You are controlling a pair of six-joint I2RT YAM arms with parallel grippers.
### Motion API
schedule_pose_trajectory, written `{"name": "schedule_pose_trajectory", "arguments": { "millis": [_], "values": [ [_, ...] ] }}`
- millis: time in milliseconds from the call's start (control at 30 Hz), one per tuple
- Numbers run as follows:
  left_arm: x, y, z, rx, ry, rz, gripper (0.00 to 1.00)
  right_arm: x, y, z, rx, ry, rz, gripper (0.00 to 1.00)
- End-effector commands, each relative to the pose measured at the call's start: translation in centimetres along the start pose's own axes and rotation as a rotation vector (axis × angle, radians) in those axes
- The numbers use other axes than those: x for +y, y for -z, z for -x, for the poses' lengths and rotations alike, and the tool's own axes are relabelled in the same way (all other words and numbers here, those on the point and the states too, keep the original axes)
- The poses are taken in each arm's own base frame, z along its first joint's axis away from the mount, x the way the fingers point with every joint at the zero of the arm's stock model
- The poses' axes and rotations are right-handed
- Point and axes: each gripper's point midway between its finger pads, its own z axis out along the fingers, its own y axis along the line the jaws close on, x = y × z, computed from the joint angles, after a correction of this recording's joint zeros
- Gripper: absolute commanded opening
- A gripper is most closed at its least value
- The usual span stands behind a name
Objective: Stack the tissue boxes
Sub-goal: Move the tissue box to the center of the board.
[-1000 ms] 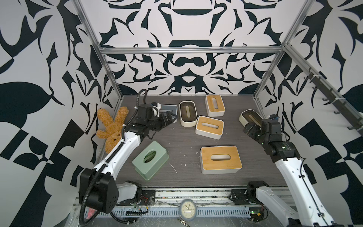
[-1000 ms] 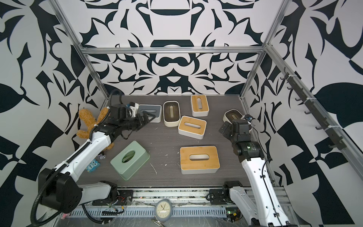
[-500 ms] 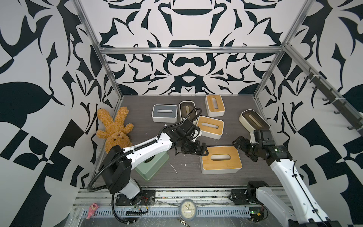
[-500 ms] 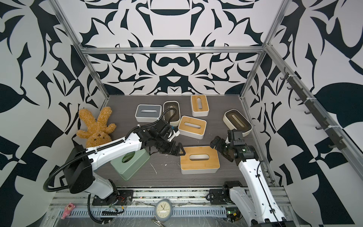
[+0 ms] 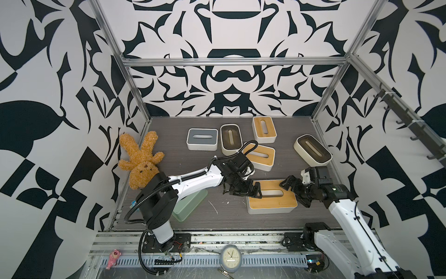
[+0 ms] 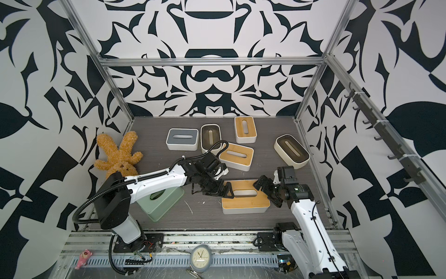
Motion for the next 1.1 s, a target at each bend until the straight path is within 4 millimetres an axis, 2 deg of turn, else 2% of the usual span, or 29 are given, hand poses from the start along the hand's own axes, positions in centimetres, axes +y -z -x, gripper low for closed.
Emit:
{"name": "schedule_pose_trajectory", "arguments": {
  "millis": [0,200,367,500,633,767,933,1067],
  "values": [
    [-1.5,-0.1,0.5,0.017,0.036,-0.051,0.99,1.6,-0.1,-0.2,0.016,-0.034,0.097,0.97],
    [-1.9,0.1,1.0,0.045,0.101,-0.061,0.99,2.7,-0.5,-0.5,0.027,-0.08,0.173,0.97],
    [-0.8,1.6,2.3,0.018,0.166,-0.066,0.99,4.3,-1.1,-0.4,0.025,-0.064,0.202,0.97],
    [1.0,2.7,3.4,-0.011,0.21,-0.065,0.99,6.1,-2.4,-0.7,0.023,-0.024,0.212,0.97],
    [3.6,4.3,4.8,-0.054,0.247,-0.039,0.99,9.0,-4.2,-0.7,0.026,0.024,0.236,0.96],
    [6.4,5.8,6.0,-0.084,0.302,-0.024,0.99,13.6,-6.2,-0.6,0.033,0.094,0.275,0.96],
    [9.7,7.9,6.6,-0.12,0.336,0.032,0.99,18.6,-8.2,-0.1,0.043,0.168,0.314,0.95],
    [11.8,9.2,6.8,-0.147,0.362,0.054,0.99,21.2,-9.6,0.7,0.05,0.191,0.342,0.95]
  ]
}}
